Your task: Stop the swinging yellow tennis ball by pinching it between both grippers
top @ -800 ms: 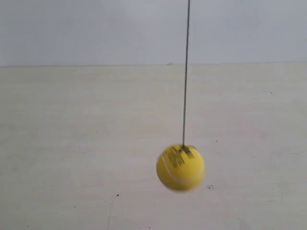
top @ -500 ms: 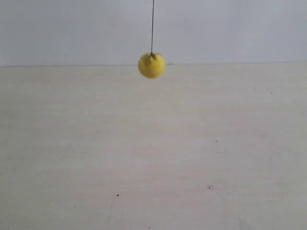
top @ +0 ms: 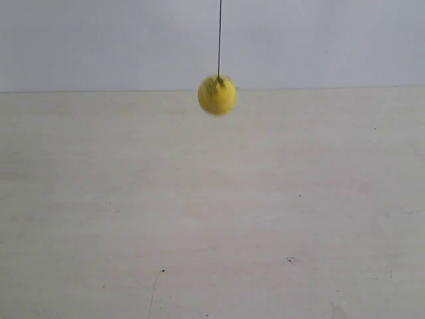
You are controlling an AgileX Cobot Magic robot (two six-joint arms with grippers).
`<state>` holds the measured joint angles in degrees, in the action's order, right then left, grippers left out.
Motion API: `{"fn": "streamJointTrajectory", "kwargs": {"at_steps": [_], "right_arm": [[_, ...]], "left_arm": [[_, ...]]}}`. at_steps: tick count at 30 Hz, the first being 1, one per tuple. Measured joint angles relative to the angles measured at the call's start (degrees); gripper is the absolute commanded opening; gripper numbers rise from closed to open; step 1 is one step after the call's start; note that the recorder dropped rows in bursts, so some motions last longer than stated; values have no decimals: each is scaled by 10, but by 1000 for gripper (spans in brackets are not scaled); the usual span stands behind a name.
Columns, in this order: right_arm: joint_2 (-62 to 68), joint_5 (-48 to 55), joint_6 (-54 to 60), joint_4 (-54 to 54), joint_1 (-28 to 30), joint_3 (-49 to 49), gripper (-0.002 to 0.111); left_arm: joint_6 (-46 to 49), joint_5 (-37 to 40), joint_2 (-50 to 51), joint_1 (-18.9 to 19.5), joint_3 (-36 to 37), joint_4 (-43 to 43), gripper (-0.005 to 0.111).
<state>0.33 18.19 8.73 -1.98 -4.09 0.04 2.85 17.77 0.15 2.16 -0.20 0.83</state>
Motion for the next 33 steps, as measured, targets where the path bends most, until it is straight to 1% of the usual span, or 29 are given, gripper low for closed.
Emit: {"fn": "streamJointTrajectory", "kwargs": {"at_steps": [6,9,17,26,28,31,32,33], "right_arm": [[0,-1,0,-1,0,0,0],[0,-18,4,-1,0,0,0],[0,-136,-25,0,0,0,0],[0,-170,-94,0,0,0,0],[0,-190,-110,0,0,0,0],[0,-232,-158,0,0,0,0],[0,-253,-193,0,0,0,0],[-1,-265,-210,0,0,0,0]], "left_arm": [[1,0,0,0,0,5,5],[12,-16,0,0,0,11,5],[18,-125,0,0,0,12,5],[14,-193,0,0,0,12,5],[-19,-207,0,0,0,10,5],[-114,-231,0,0,0,4,5],[-176,-241,0,0,0,6,5],[-191,-247,0,0,0,10,5]]}}
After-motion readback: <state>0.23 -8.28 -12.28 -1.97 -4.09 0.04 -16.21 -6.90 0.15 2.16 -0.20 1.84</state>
